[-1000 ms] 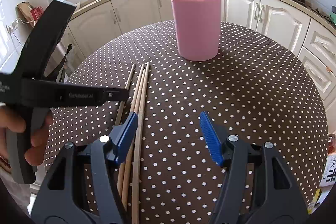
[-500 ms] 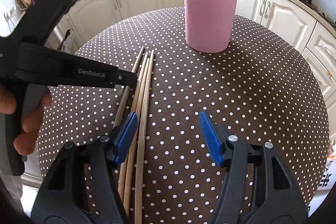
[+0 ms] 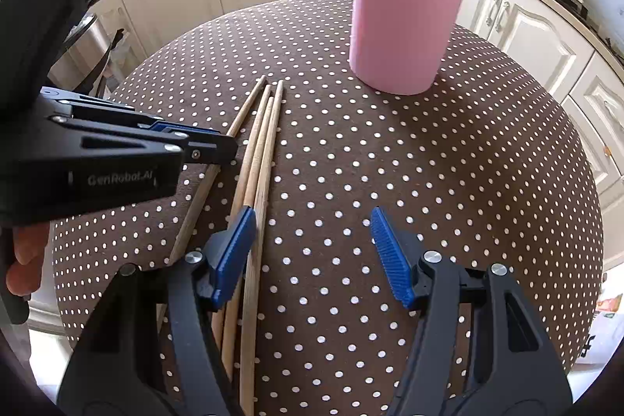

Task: Organize utensils
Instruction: 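Close the left gripper on a chopstick while the right gripper grasps another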

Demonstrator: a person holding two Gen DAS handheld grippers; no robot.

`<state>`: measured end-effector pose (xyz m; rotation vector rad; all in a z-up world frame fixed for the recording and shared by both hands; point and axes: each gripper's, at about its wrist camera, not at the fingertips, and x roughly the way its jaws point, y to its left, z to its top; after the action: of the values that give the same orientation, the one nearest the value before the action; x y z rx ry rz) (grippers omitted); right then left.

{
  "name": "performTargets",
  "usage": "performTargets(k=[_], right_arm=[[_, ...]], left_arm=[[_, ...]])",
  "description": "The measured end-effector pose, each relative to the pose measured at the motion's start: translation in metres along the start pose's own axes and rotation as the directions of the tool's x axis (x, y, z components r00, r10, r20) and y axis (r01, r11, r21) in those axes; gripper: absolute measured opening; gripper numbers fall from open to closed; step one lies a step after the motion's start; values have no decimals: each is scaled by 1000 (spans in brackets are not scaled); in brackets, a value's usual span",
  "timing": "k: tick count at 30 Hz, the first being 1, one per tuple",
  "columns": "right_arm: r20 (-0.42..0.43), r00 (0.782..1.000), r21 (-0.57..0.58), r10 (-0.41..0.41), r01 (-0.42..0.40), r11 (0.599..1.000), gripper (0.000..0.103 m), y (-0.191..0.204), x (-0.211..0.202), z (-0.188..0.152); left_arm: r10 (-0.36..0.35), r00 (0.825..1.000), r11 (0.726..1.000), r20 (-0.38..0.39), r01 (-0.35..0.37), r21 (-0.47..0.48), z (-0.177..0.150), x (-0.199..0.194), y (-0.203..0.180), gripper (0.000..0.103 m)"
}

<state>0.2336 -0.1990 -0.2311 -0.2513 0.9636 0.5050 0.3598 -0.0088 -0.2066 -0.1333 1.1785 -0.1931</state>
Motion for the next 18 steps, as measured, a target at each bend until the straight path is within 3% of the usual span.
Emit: performTargets(k=[6,10,15,18], right_arm=[[-23,999,-43,-50,49,998,60,13,13,15],[-45,998,-41,-33,31,999,58,15,25,31],[-85,996,-54,-23,19,998,56,11,39,59],[-130,992,-72,-7,-2,997,47,15,51,78]], left_arm=[[-6,1000,1000,0,6,23,-11,-4,4,10],[-20,1000,999,-14,21,46,-19,-9,10,10],[-55,997,998,-47,56,10,-13,-9,23,10],[-45,997,999,-56,45,9,-7,-8,25,10]])
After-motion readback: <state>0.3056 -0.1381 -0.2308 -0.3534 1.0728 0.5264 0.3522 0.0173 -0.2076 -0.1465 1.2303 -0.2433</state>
